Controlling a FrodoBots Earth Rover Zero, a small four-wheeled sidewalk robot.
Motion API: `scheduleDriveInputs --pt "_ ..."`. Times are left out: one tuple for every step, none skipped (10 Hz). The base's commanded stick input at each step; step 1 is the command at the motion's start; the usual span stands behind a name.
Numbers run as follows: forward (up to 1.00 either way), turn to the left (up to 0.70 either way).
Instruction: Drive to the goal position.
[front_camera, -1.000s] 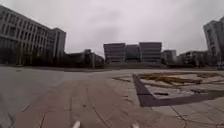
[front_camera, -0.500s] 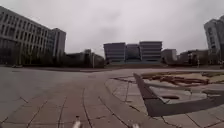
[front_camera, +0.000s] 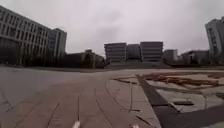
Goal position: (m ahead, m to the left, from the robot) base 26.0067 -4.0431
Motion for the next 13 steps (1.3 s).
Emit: scheduleDriveInputs --pt "0.7 -0.01" --pt "0.7 -0.1" --pt "0.7 -0.17" --pt "0.7 -0.21" --pt "0.7 -0.08" --pt "0.7 0.0" --pt "0.7 0.0" --pt "0.7 0.0" --pt "0.7 0.0" --pt "0.7 0.0" --pt "0.7 0.0" --pt "0.7 0.0" --pt "0.7 0.0"
